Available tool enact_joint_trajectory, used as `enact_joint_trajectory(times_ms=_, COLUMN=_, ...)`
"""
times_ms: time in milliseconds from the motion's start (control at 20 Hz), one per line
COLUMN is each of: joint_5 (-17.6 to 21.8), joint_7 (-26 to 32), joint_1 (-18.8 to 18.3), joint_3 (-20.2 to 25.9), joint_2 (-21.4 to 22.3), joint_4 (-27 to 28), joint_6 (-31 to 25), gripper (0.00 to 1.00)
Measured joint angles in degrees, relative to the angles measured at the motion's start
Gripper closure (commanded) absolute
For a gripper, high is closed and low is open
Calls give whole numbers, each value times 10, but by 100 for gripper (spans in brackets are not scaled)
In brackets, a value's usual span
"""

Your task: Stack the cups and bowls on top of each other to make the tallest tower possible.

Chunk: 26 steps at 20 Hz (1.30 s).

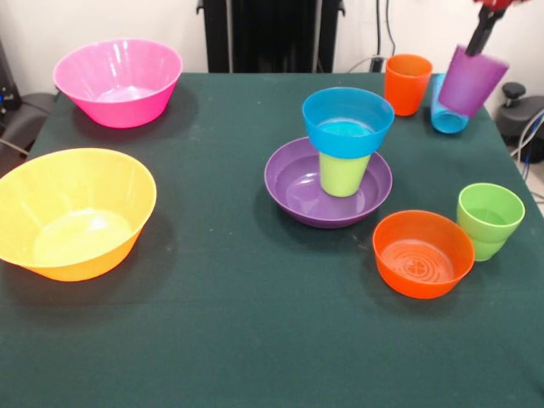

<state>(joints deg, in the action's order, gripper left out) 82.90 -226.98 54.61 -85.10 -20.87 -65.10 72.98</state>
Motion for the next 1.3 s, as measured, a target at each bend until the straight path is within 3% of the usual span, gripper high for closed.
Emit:
enact_joint_trajectory(times_ms=900, joint_5=49, joint_7=0, joint_1=0, joint_3=-6, joint_2=59, joint_4=-39, joint_6=6, gripper=100)
enact_joint_trajectory(times_ms=1300, joint_5=70, joint_7=0, joint_1=-21, joint_3=-12, joint_2=113, joint_4=-59, joint_6=6, gripper=100)
